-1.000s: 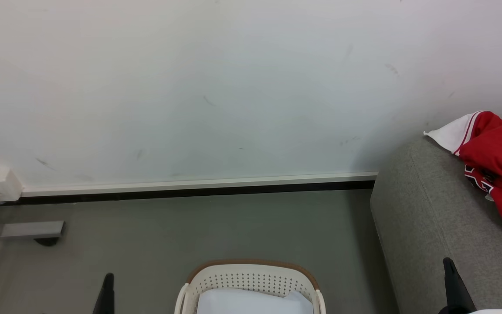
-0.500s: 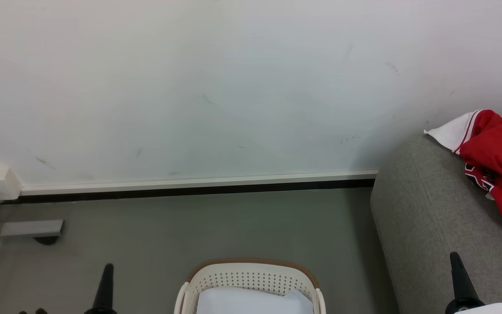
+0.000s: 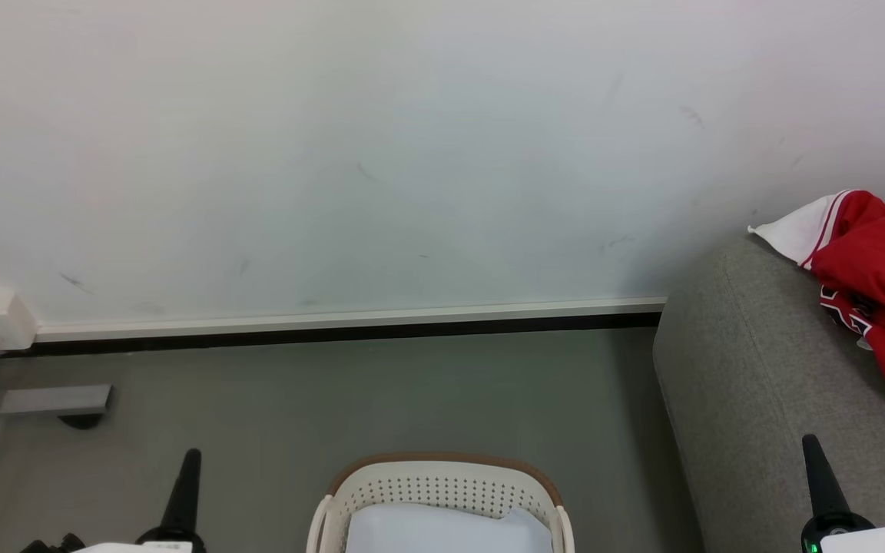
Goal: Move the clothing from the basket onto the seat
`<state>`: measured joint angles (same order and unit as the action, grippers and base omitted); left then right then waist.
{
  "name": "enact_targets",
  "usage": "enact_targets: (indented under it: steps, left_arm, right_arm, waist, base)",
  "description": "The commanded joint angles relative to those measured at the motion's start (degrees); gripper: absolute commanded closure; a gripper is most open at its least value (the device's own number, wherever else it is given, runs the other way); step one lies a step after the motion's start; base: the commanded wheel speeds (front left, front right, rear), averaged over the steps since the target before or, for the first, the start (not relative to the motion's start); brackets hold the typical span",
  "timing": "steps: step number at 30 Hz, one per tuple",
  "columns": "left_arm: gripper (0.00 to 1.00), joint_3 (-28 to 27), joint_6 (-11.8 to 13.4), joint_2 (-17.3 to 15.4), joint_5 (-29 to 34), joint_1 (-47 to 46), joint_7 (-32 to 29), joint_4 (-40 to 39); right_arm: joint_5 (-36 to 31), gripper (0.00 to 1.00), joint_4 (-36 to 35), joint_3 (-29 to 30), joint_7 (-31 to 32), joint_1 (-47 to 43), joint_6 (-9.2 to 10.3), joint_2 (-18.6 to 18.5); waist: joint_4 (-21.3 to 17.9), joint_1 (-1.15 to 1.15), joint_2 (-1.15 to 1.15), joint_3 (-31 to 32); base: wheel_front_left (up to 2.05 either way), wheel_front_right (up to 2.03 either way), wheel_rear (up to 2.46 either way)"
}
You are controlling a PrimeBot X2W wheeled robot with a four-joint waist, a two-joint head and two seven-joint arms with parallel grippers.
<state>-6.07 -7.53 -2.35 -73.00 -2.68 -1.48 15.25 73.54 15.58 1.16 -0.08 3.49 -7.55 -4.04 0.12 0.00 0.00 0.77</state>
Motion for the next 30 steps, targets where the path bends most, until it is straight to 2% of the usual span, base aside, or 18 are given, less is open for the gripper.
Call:
enact_targets:
  steps: [1,30]
  left_arm:
    - [1.0,-0.2,0.0,-0.5,-1.6,-1.1,-0.4,-0.5]
    - [1.0,-0.4,0.1,-0.7,-14.4,-3.1,-3.9,-1.1]
  right_arm:
    - [1.8,1.0,-0.6,0.4,0.3,1.3,0.07,-0.5]
    - [15.3,1.0,-1.5,2.9,4.0,2.4,0.1,-0.3]
  waist:
    - [0.0,0.0,0.0,0.0]
    - [-0.1,0.0,0.0,-0.6]
  base:
    - [0.0,0.0,0.0]
    - [0.0,0.0,0.0]
